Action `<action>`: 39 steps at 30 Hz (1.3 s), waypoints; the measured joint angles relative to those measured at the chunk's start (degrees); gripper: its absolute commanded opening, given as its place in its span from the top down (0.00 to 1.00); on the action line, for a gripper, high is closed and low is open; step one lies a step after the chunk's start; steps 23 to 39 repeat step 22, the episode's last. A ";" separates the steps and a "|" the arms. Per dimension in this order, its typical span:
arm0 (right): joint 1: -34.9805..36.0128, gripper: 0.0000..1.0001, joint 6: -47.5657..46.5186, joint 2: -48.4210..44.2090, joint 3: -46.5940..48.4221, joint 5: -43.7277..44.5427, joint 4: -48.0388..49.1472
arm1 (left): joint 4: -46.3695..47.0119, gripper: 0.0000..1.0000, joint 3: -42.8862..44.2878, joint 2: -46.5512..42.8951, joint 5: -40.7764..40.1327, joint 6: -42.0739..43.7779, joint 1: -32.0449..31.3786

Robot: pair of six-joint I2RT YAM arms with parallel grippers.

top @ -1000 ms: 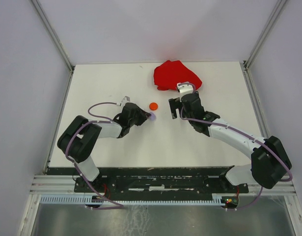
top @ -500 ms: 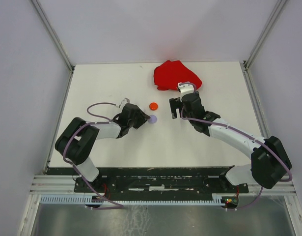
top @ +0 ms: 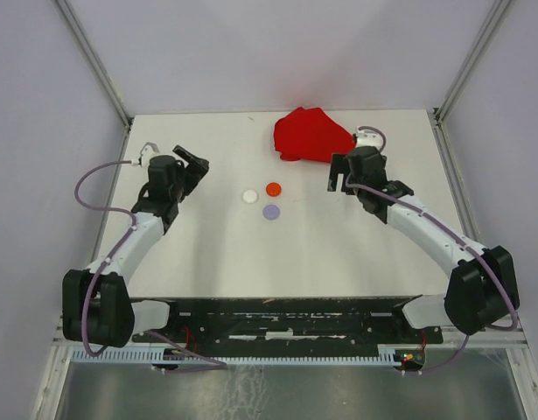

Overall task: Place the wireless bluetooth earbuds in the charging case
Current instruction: Reset both arms

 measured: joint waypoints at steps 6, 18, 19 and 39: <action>-10.78 0.01 8.72 0.92 -0.02 -0.15 -3.45 | -3.39 0.01 -0.07 -0.20 5.77 3.65 7.58; -13.49 0.01 27.98 2.12 3.58 16.87 -18.80 | -3.85 0.01 -2.60 -0.87 11.67 3.69 13.29; -13.49 0.01 29.70 2.51 4.37 17.94 -20.61 | -3.87 0.01 -2.67 -1.05 11.76 3.69 13.29; -13.49 0.01 33.16 4.92 7.67 20.06 -25.07 | -3.76 0.01 -2.69 -1.62 12.39 3.69 13.29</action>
